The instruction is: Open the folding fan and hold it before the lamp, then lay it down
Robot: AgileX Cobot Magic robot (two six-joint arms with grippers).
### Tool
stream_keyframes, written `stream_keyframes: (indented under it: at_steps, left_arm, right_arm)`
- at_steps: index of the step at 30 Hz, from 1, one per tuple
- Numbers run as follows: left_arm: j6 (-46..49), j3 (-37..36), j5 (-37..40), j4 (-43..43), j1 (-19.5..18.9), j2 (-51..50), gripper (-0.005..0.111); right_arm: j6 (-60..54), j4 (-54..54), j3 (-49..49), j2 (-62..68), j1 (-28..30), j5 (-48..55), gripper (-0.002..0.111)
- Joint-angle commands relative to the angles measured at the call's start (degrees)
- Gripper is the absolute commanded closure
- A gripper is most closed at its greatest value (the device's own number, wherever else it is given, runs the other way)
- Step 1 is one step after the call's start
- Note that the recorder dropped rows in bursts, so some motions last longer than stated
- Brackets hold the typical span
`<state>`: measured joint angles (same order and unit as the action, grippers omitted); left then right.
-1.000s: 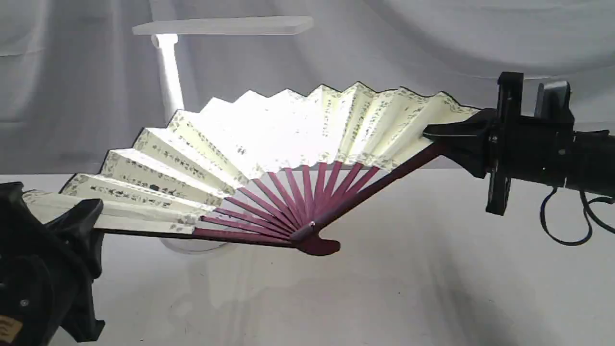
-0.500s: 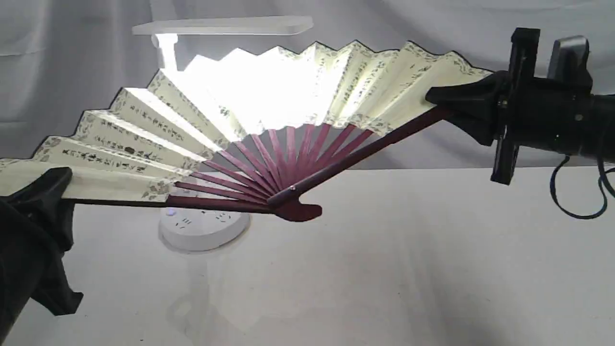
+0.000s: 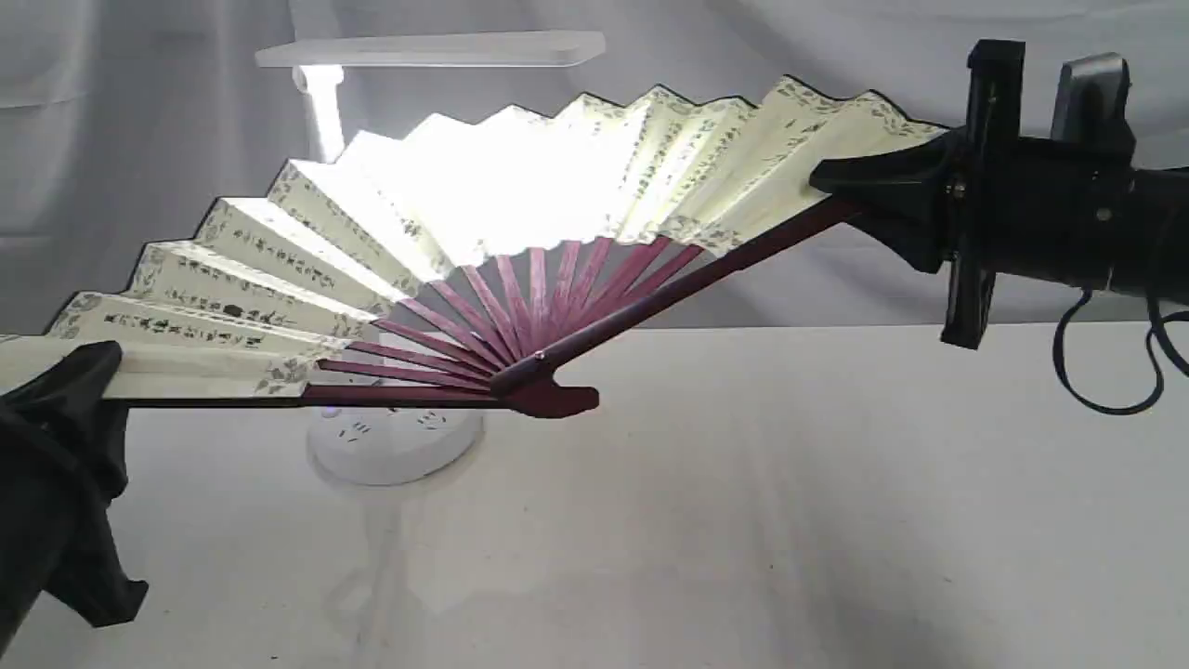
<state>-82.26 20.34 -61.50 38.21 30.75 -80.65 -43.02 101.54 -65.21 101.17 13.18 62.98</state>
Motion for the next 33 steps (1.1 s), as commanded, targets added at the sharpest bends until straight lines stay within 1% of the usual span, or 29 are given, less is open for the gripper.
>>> stream_keyframes:
  at_steps: [1,6,10,33]
  left_arm:
    - [-3.0,0.7,-3.8,3.1,-2.3,1.2,0.107]
    - [-3.1,2.8,1.4,-2.2,-5.6,1.2,0.107]
    - [-3.2,3.7,0.1,-3.2,-5.5,1.2,0.107]
    - [-2.8,3.9,0.1,-3.3,-5.5,1.2,0.107]
  right_arm:
    - [-3.0,-1.6,0.1,-0.3,-0.1,-1.7,0.108]
    - [-2.6,-1.6,0.1,-0.3,-0.1,-3.1,0.108]
    - [-2.6,-1.6,0.1,-0.3,-0.1,-3.9,0.108]
    - [-2.7,-1.6,0.1,-0.3,-0.1,-4.4,0.108]
